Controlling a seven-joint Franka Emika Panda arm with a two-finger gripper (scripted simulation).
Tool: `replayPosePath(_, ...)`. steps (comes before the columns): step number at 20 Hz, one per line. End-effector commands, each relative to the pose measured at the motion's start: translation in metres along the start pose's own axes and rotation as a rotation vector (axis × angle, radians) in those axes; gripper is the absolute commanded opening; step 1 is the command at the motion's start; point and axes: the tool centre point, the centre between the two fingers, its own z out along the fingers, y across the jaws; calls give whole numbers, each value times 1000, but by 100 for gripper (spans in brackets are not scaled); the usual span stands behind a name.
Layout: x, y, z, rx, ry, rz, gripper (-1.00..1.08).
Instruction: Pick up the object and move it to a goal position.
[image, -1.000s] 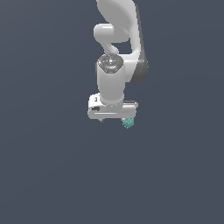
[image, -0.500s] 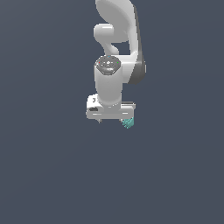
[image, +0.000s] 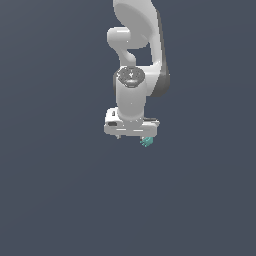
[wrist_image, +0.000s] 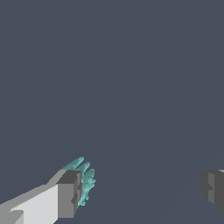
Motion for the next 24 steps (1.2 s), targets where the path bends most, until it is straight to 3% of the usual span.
replayPosePath(1,-4,-7,5,0,1,37,100)
replayPosePath(24,-60,-74,53,0,21,471,100)
